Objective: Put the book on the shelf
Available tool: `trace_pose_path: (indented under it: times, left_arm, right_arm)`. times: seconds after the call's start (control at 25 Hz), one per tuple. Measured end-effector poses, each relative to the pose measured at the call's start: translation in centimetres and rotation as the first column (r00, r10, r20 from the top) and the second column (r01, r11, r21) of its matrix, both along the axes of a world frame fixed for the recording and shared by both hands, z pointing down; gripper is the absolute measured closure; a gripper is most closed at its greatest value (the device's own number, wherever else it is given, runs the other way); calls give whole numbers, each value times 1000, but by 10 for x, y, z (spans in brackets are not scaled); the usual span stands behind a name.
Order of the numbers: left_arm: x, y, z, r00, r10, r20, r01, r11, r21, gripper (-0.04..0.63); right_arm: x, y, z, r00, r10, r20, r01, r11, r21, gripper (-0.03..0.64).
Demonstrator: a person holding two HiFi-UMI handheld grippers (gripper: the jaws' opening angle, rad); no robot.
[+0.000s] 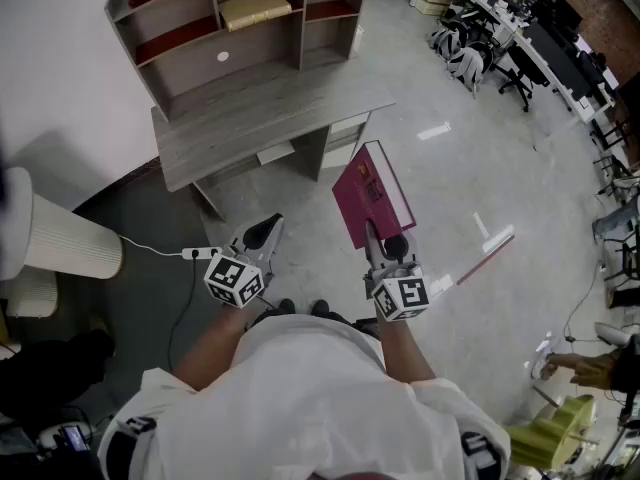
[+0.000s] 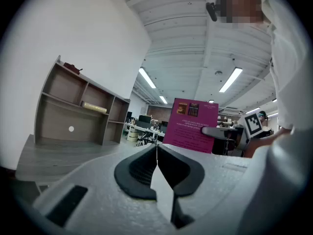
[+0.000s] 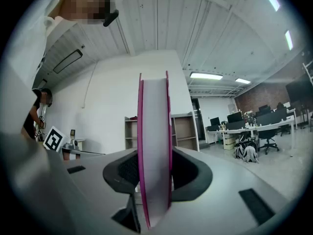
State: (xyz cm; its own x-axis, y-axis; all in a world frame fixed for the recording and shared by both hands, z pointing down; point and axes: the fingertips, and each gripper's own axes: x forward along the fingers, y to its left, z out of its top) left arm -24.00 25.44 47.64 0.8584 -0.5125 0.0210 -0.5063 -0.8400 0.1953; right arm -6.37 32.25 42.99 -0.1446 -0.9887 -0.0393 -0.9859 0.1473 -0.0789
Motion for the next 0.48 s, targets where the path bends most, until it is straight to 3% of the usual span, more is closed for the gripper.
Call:
trace_pose_path:
  times: [0.16,0.48]
  left_arm:
    - [7,5,-13,999,-19,-42,20,1000,17,577]
    - [29,12,-16,999,26,-37,-25,999,33,577]
  right_arm:
    - [8,2,-5,1000,-10,5,10,1000,14,471]
    - [28,13,-5,1000,5,10,-5,1000,29,471]
